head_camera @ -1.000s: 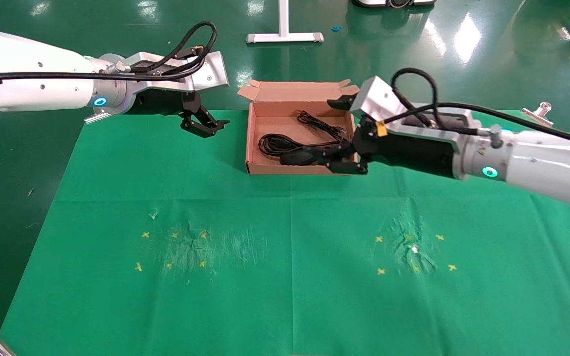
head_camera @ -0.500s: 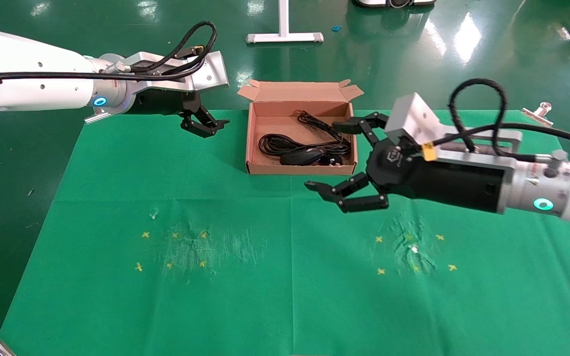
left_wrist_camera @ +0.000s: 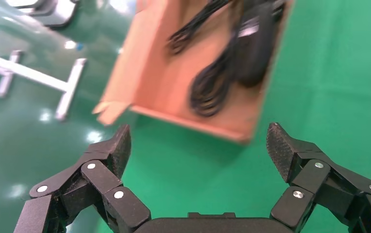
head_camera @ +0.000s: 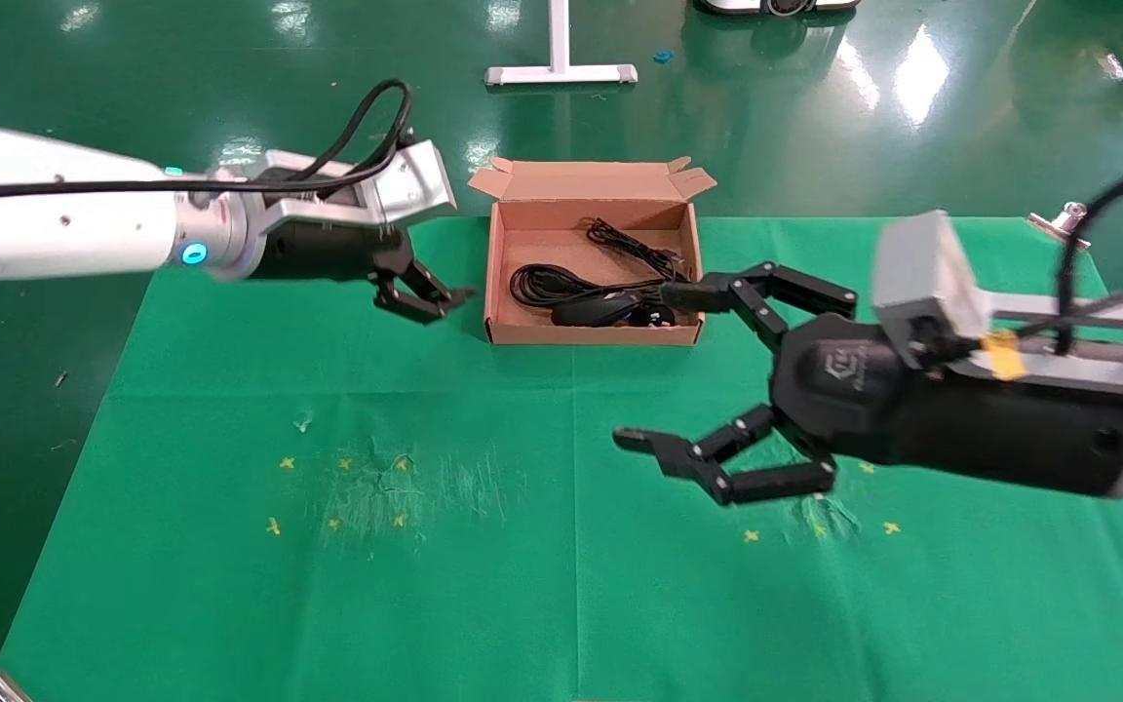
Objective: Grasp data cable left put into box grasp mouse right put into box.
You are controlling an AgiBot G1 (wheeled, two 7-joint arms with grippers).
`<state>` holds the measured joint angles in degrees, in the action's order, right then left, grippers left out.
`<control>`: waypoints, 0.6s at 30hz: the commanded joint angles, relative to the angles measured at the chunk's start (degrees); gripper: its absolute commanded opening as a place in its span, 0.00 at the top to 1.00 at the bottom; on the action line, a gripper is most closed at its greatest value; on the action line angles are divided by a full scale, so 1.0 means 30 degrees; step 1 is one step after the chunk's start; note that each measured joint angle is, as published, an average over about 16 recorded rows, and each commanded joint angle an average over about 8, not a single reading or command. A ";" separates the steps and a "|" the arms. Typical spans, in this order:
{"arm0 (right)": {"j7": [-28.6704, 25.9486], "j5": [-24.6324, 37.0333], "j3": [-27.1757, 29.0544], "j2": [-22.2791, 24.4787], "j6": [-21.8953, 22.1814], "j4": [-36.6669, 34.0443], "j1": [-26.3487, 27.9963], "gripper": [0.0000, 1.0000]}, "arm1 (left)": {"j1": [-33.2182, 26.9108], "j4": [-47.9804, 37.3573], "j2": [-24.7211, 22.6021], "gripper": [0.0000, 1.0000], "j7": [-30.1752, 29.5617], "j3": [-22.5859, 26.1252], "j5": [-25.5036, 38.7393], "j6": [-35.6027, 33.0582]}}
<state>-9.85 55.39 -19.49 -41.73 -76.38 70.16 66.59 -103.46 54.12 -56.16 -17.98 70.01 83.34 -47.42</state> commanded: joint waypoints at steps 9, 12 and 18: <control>-0.0201 -0.3031 0.0778 0.1504 -0.2086 0.0767 -0.1125 0.00 | 0.2710 0.1259 0.1367 0.00 0.0468 -0.3493 -0.2683 -0.2476; -0.0255 -0.3856 0.0989 0.1914 -0.2654 0.0974 -0.1431 0.00 | 0.3527 0.1638 0.1780 0.00 0.0609 -0.4545 -0.3492 -0.3222; -0.0292 -0.4512 0.1149 0.2237 -0.3107 0.1130 -0.1667 0.00 | 0.5151 0.2393 0.2599 0.00 0.0889 -0.6638 -0.5100 -0.4705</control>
<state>-10.70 42.28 -16.16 -35.23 -85.41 73.44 61.74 -88.02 61.29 -48.37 -15.32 50.12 68.06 -61.52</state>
